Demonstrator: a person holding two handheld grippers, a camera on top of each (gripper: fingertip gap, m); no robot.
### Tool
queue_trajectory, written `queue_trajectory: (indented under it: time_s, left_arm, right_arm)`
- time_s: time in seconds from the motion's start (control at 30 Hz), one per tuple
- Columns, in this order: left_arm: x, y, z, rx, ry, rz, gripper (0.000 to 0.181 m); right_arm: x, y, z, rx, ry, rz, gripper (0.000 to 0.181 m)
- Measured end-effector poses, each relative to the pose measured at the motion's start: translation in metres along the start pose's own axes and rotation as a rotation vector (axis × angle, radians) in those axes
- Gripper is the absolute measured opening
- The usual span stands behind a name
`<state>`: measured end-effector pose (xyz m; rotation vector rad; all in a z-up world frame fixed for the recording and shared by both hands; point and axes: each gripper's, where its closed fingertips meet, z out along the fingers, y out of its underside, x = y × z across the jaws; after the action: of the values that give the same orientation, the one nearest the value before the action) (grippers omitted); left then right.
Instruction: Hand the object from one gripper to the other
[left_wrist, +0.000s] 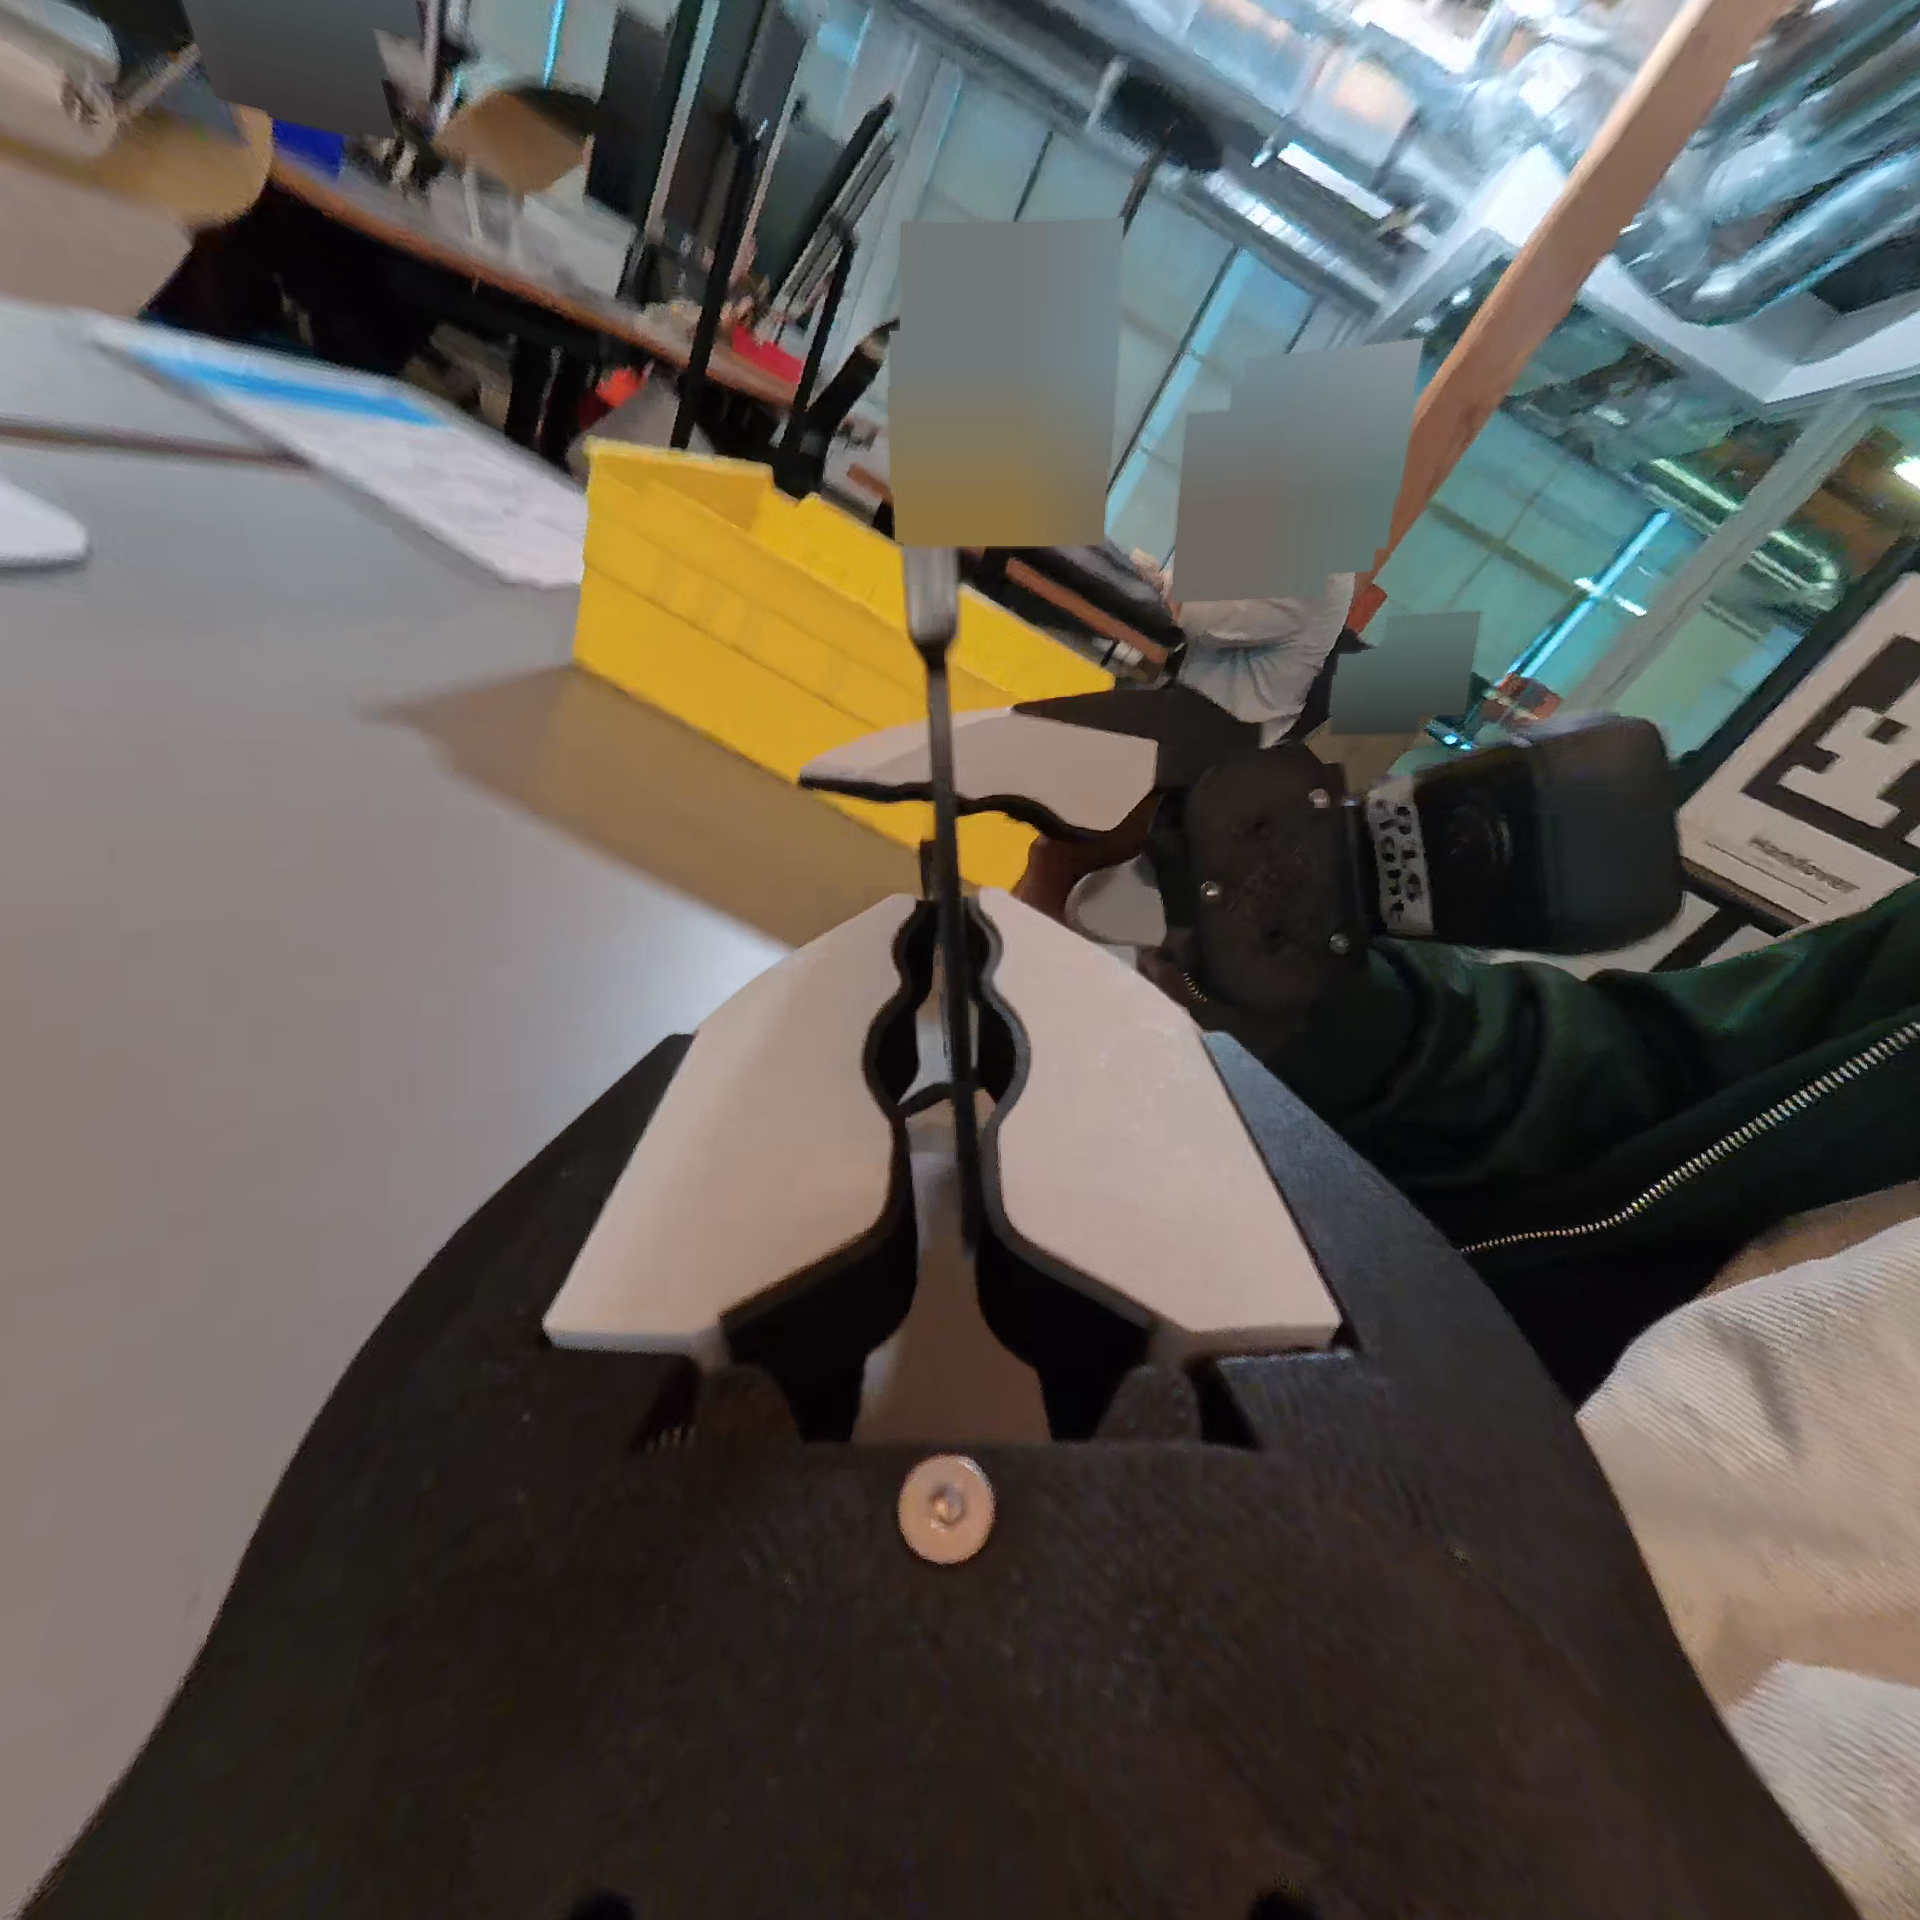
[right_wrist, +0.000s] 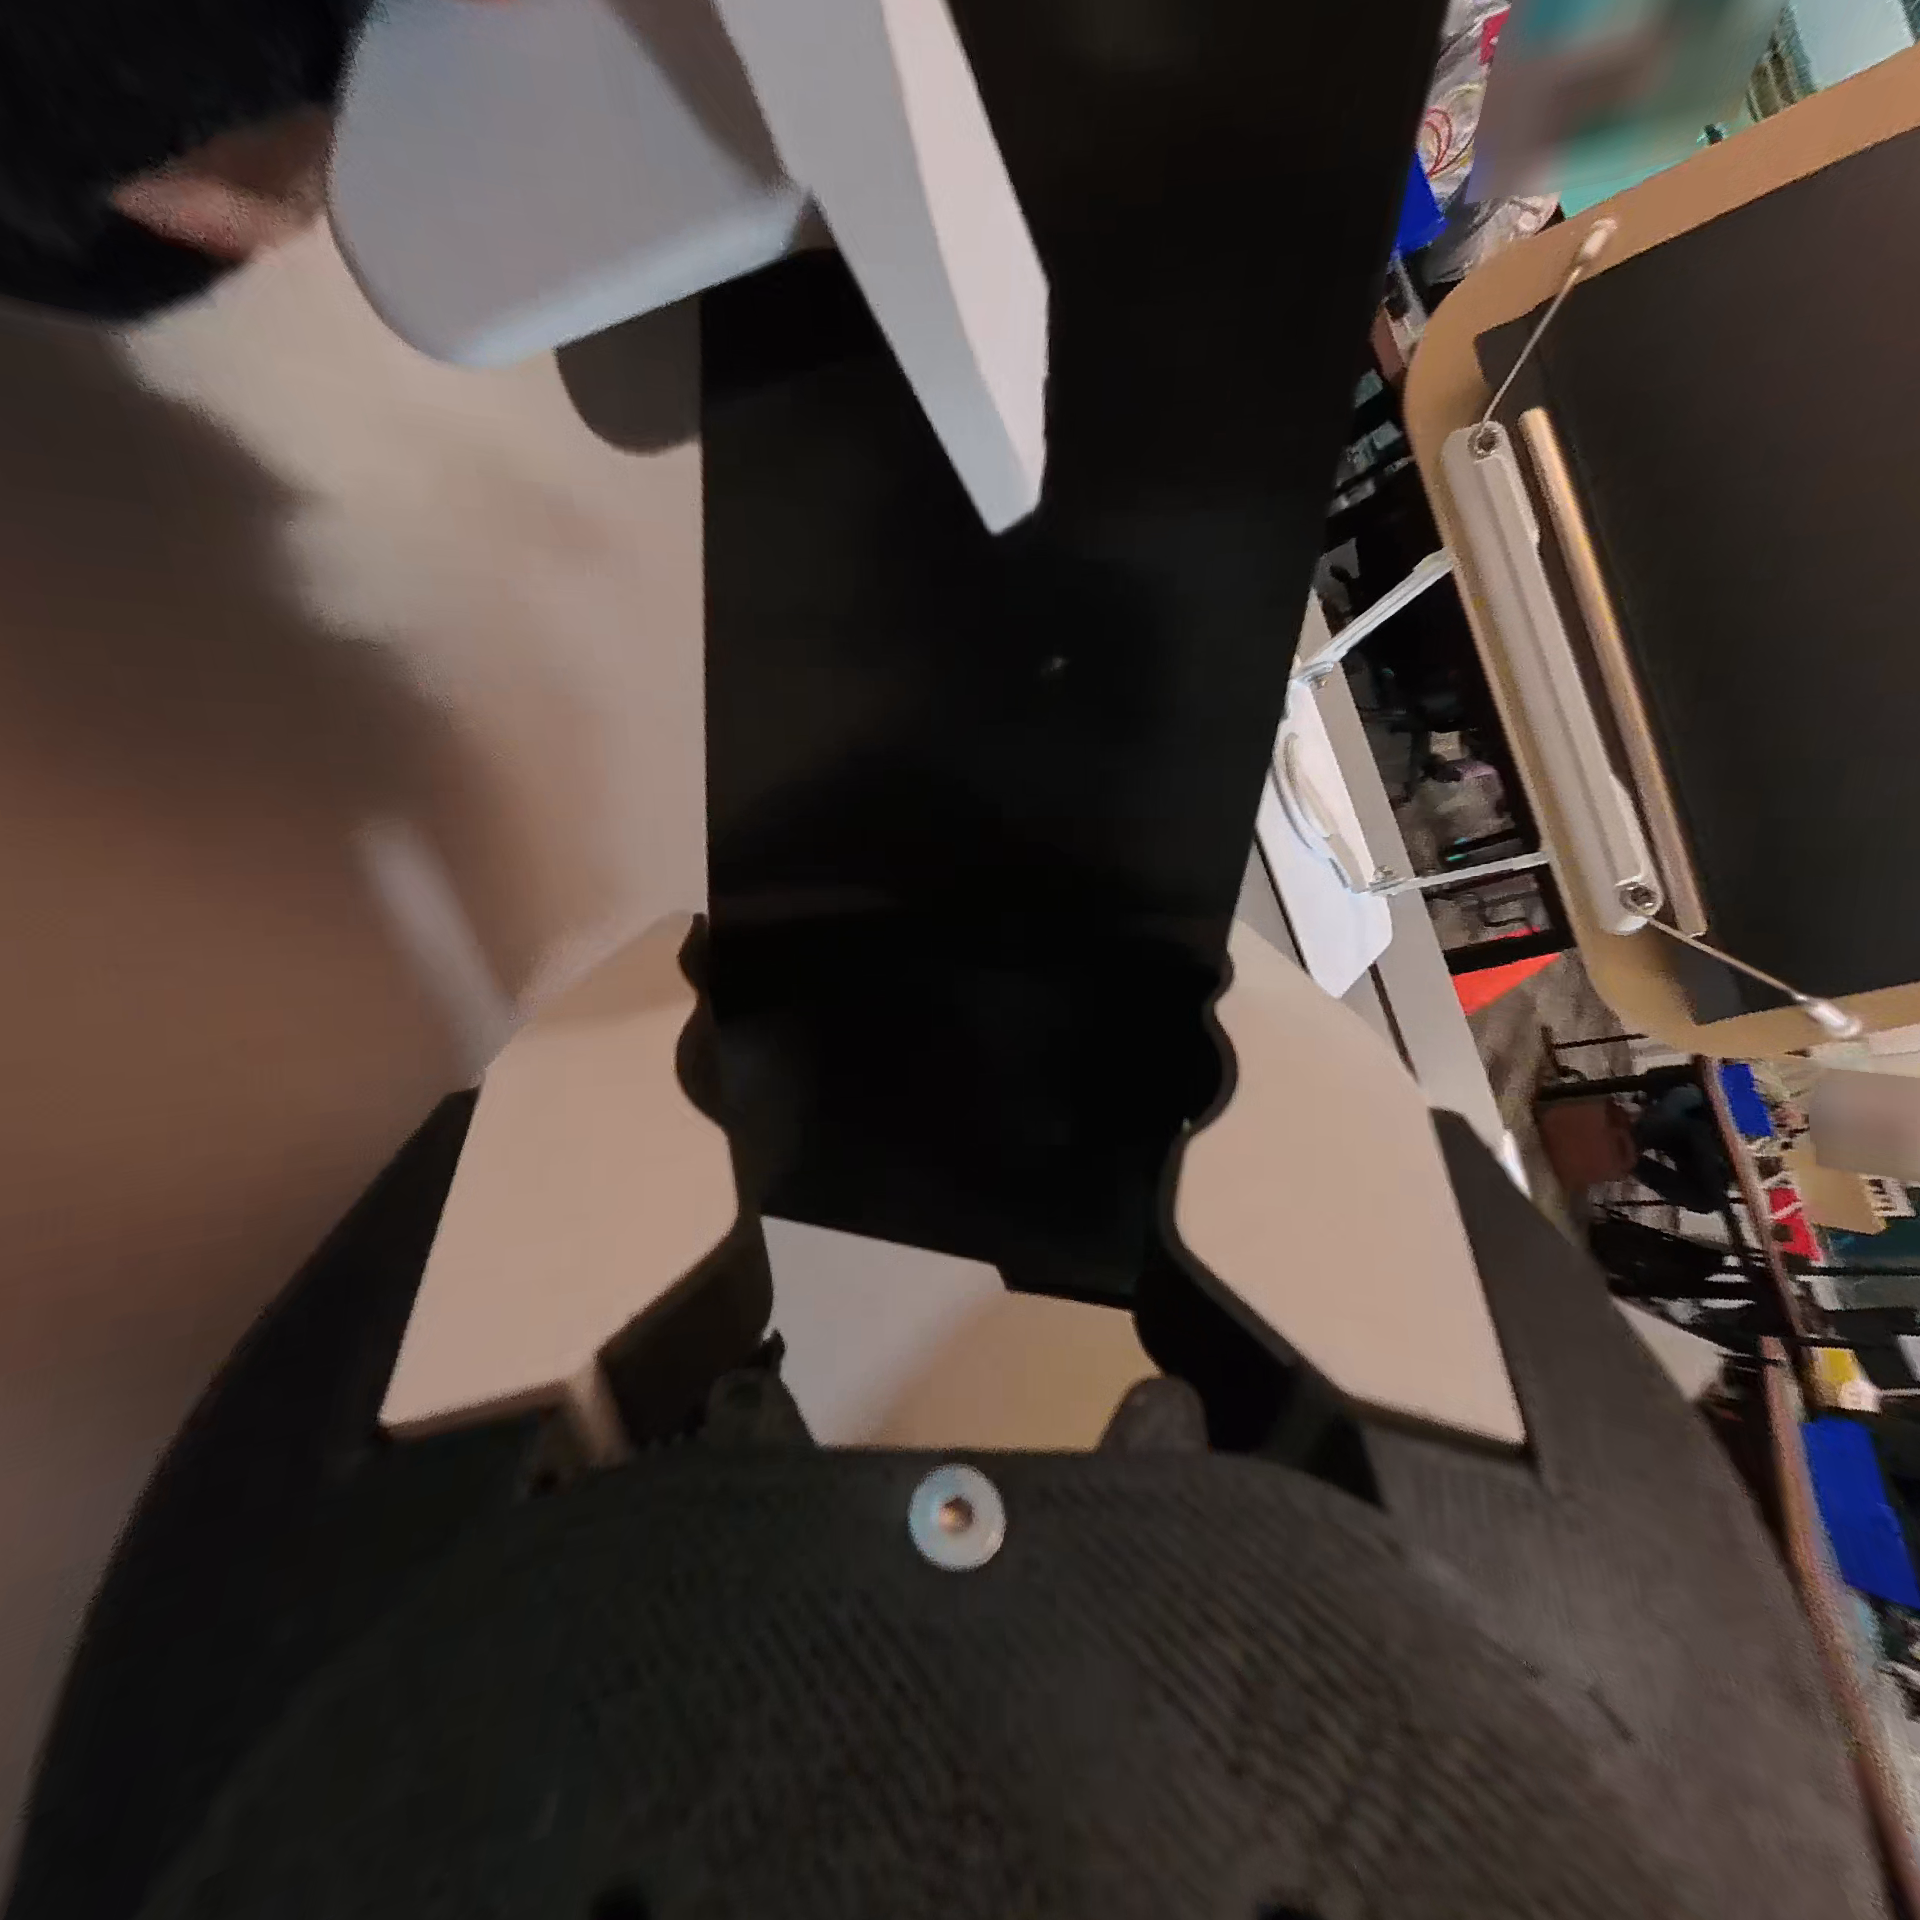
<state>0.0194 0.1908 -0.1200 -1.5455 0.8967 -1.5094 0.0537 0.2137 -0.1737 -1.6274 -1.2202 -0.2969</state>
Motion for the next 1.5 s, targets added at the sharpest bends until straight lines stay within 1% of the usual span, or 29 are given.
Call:
queue_trajectory:
  time_s: [0.03,0.1,0.13,0.23,0.27,0.33,0.37,0.4,0.43,0.5,0.53,0.6,0.67,0.7,0.73,0.8,0.87,1.0,1.07,1.13,1.17,1.23,1.27,1.3,1.37,1.43,1.5]
  left_arm:
    - [0.007,-0.006,0.000,0.044,0.037,0.029,0.015]
    - [0.017,-0.026,-0.003,0.179,0.075,0.049,0.053]
    - [0.018,-0.031,-0.005,0.227,0.077,0.048,0.065]
    - [0.014,-0.034,-0.008,0.266,0.082,0.038,0.083]
    - [0.014,-0.034,-0.008,0.267,0.095,0.025,0.087]
    - [0.017,-0.035,-0.008,0.276,0.143,-0.008,0.096]
    - [0.022,-0.036,-0.009,0.287,0.178,-0.025,0.108]
    - [0.029,-0.040,-0.009,0.310,0.224,-0.043,0.124]
    - [0.036,-0.044,-0.010,0.335,0.266,-0.053,0.135]
    - [0.049,-0.048,-0.010,0.350,0.309,-0.036,0.146]
    - [0.056,-0.048,-0.008,0.339,0.323,-0.011,0.146]
    - [0.065,-0.049,-0.004,0.319,0.328,0.013,0.146]
    - [0.069,-0.049,0.000,0.291,0.299,0.039,0.145]
    - [0.071,-0.049,0.000,0.282,0.290,0.060,0.140]
    - [0.074,-0.050,-0.001,0.277,0.292,0.074,0.131]
    - [0.080,-0.052,-0.006,0.283,0.324,0.083,0.107]
    - [0.083,-0.055,-0.010,0.297,0.343,0.079,0.092]
    - [0.082,-0.051,-0.008,0.258,0.334,0.083,0.092]
    - [0.079,-0.051,-0.007,0.244,0.302,0.090,0.091]
    - [0.071,-0.053,-0.009,0.254,0.233,0.118,0.091]
    - [0.065,-0.054,-0.011,0.263,0.187,0.130,0.091]
    - [0.048,-0.056,-0.015,0.266,0.072,0.167,0.090]
    - [0.038,-0.056,-0.018,0.256,-0.006,0.198,0.091]
    - [0.028,-0.056,-0.021,0.240,-0.089,0.242,0.091]
    - [0.005,-0.055,-0.029,0.189,-0.310,0.367,0.090]
    - [-0.013,-0.049,-0.035,0.060,-0.490,0.524,0.091]
    - [-0.031,-0.039,-0.039,-0.111,-0.640,0.666,0.091]
  right_arm:
    - [0.001,-0.004,-0.002,0.024,-0.008,0.041,0.091]
    - [0.004,-0.012,-0.006,0.084,-0.037,0.148,0.089]
    - [0.006,-0.015,-0.008,0.113,-0.047,0.203,0.088]
    - [0.014,-0.024,-0.016,0.226,-0.119,0.414,0.089]
    - [0.014,-0.031,-0.020,0.292,-0.176,0.504,0.089]
    - [0.012,-0.052,-0.034,0.478,-0.338,0.670,0.088]
    - [0.009,-0.063,-0.044,0.582,-0.442,0.737,0.089]
    - [0.005,-0.074,-0.055,0.686,-0.554,0.788,0.088]
    - [0.003,-0.081,-0.062,0.755,-0.637,0.838,0.089]
    - [-0.003,-0.088,-0.069,0.825,-0.766,0.903,0.089]
    - [-0.008,-0.091,-0.069,0.828,-0.802,0.913,0.089]
    - [-0.020,-0.096,-0.067,0.810,-0.830,0.874,0.089]
    - [-0.034,-0.100,-0.065,0.780,-0.846,0.821,0.089]
    - [-0.038,-0.103,-0.066,0.777,-0.853,0.810,0.089]
    - [-0.041,-0.106,-0.066,0.781,-0.860,0.806,0.088]
    - [-0.043,-0.111,-0.068,0.799,-0.862,0.807,0.088]
    - [-0.044,-0.114,-0.070,0.811,-0.865,0.808,0.088]
    - [-0.048,-0.113,-0.066,0.801,-0.847,0.794,0.089]
    - [-0.048,-0.111,-0.062,0.787,-0.823,0.790,0.090]
    - [-0.042,-0.103,-0.052,0.750,-0.753,0.789,0.115]
    - [-0.038,-0.095,-0.047,0.728,-0.727,0.797,0.121]
    - [-0.022,-0.081,-0.042,0.710,-0.674,0.842,0.122]
    - [-0.010,-0.076,-0.042,0.724,-0.629,0.870,0.113]
    - [0.005,-0.071,-0.044,0.750,-0.568,0.898,0.099]
    - [0.033,-0.063,-0.054,0.814,-0.433,0.929,0.079]
    - [0.049,-0.052,-0.060,0.803,-0.312,0.918,0.064]
    - [0.057,-0.047,-0.062,0.750,-0.236,0.883,0.057]
